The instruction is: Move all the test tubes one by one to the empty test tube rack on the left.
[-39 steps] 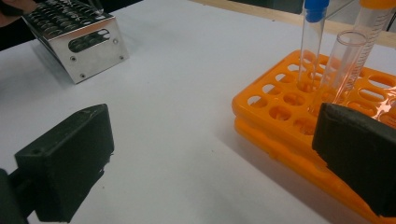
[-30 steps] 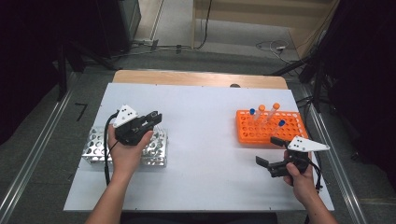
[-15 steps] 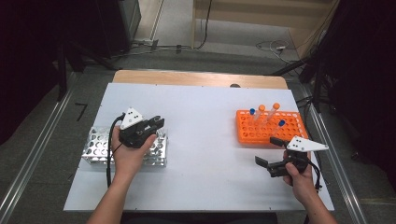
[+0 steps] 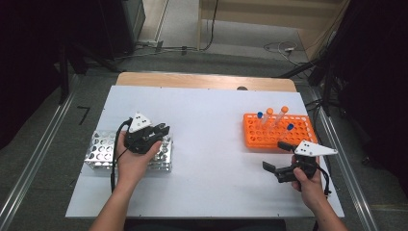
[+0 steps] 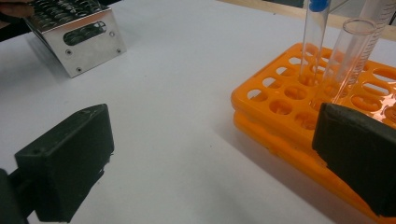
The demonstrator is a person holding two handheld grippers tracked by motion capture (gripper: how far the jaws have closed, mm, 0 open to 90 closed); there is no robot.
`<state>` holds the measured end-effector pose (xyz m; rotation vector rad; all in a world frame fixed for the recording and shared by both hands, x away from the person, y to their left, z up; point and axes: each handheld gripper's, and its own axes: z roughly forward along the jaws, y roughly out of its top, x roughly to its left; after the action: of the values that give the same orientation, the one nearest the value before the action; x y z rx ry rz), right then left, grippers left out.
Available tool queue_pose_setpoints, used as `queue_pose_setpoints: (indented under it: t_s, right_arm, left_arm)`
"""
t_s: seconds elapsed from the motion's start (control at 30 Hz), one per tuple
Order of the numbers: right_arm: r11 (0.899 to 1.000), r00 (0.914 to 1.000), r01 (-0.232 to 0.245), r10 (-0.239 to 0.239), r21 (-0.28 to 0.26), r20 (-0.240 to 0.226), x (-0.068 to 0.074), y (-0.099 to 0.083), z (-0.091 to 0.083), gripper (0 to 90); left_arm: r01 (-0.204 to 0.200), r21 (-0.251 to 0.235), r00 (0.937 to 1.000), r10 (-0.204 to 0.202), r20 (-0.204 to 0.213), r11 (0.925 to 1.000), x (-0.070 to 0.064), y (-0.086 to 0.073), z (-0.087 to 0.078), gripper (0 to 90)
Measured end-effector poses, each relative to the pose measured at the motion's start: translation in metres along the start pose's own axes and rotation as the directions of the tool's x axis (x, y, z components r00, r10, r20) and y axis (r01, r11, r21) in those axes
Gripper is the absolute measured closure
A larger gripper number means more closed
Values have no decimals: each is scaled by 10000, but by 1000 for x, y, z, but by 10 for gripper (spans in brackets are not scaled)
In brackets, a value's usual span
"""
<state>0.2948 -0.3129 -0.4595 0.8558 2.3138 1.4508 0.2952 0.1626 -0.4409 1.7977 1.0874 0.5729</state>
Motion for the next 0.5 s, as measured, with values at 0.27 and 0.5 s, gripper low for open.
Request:
queue_pose_setpoints:
  t_s: [0.27, 0.5]
  right_arm:
    - [10000, 10000, -10, 10, 86, 52, 1, -1, 2, 0]
    - [9999, 10000, -60, 59, 115, 62, 0, -1, 3, 0]
  left_arm:
    - [125, 347, 9999, -127, 36, 9993, 0, 0, 4, 749]
    - [402, 471, 9984, -420, 372, 9981, 2, 1, 5, 709]
